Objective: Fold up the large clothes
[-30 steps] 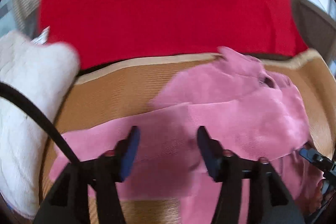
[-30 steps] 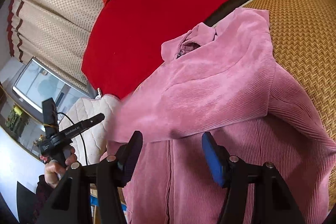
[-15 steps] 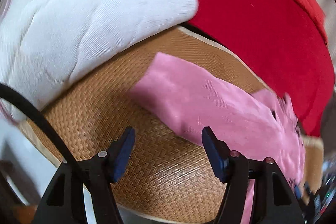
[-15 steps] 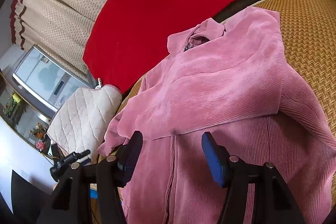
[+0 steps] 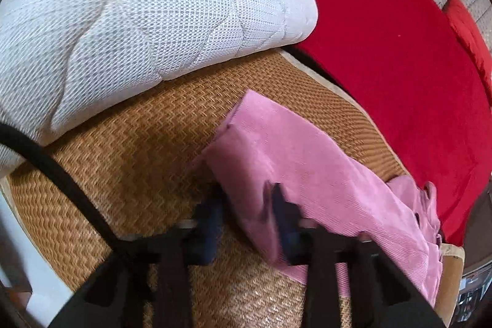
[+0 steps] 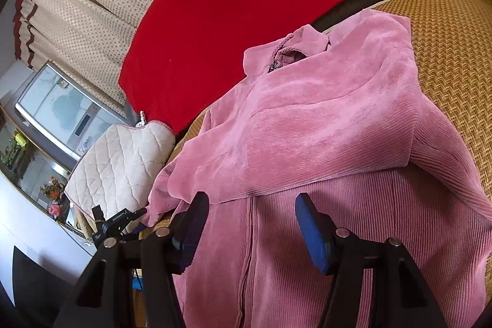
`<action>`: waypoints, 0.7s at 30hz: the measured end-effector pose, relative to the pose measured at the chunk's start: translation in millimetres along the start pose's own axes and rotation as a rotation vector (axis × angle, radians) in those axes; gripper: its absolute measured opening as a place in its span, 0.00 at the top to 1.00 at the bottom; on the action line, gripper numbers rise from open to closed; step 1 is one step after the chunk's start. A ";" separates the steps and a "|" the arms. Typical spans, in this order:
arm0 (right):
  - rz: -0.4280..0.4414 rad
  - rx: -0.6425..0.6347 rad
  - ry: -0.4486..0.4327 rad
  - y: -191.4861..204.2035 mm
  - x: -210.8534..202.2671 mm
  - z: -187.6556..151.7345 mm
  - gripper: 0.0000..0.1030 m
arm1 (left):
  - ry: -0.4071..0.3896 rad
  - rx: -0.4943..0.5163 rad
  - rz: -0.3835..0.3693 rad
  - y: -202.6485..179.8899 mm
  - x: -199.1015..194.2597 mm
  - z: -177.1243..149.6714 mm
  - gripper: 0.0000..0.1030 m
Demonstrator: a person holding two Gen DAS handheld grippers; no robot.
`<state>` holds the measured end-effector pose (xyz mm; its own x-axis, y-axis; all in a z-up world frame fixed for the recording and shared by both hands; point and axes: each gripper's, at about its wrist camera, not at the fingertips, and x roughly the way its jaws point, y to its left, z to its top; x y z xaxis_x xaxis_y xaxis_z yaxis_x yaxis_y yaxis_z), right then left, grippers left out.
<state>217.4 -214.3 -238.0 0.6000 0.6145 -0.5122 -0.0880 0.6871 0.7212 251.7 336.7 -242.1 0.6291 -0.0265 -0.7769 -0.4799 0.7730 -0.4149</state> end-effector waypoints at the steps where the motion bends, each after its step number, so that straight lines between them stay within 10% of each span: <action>1: -0.003 -0.006 -0.002 0.9 0.4 -0.1 0.39 | 0.005 0.010 0.004 -2.3 0.5 3.9 0.92; 13: 0.016 0.020 -0.048 -4.2 -7.7 1.1 0.39 | -0.187 0.428 -0.102 -149.7 -87.4 30.3 0.96; 21: 0.043 0.101 -0.132 -17.9 -28.4 6.4 0.39 | -0.151 0.798 -0.374 -319.0 -136.9 -61.3 0.96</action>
<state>207.0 -246.6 -233.4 0.6975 0.5813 -0.4190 -0.0392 0.6148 0.7877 281.2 54.9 -32.5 0.7600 -0.3248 -0.5629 0.3058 0.9430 -0.1312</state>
